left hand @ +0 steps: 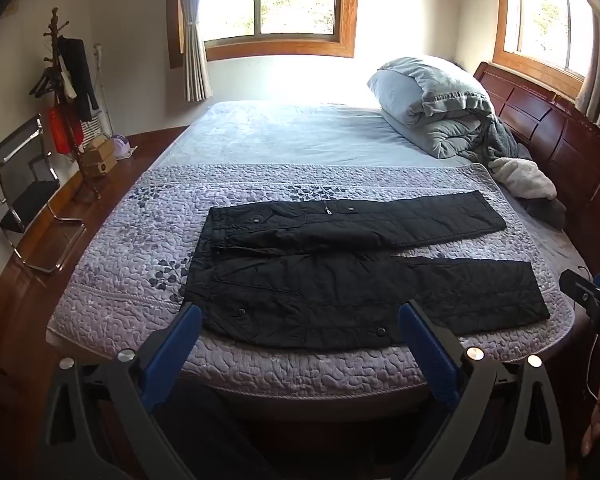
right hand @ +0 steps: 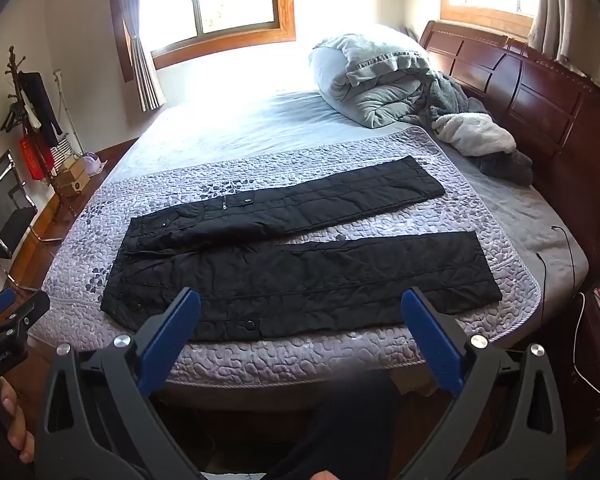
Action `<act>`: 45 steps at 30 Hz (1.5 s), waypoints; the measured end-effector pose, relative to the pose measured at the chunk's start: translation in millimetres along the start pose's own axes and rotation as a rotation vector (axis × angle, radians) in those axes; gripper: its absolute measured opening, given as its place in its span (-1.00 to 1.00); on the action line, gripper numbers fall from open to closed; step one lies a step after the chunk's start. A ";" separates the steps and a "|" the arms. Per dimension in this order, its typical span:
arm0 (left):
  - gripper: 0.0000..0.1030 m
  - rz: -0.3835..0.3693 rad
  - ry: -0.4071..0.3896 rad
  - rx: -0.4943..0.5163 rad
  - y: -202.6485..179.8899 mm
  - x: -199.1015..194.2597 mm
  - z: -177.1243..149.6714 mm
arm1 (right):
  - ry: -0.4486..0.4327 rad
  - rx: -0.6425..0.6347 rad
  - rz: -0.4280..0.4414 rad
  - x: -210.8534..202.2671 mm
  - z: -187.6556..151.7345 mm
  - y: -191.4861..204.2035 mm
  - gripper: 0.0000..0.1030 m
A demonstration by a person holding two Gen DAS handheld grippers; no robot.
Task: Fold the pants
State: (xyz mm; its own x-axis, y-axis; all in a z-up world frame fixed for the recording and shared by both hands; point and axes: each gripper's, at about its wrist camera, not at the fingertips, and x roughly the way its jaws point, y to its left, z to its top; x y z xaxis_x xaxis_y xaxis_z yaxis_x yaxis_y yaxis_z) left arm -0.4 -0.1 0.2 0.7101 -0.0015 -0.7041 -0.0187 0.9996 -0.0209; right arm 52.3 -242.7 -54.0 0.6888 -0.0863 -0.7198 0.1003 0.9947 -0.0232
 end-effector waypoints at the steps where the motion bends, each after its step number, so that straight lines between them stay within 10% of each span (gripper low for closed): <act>1: 0.93 0.000 0.000 0.001 -0.3 -0.1 -0.2 | -0.001 0.002 0.001 -0.5 -0.3 -0.1 0.95; 45: 0.93 -0.010 0.007 -0.002 -1.4 0.2 6.2 | 0.014 -0.003 -0.011 5.5 1.1 -0.7 0.95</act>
State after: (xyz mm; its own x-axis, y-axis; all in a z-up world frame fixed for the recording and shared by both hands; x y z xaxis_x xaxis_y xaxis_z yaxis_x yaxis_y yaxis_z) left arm 4.1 -1.3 4.5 0.7051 -0.0120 -0.7090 -0.0131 0.9995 -0.0299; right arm 56.8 -244.0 -57.2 0.6777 -0.0963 -0.7290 0.1057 0.9938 -0.0330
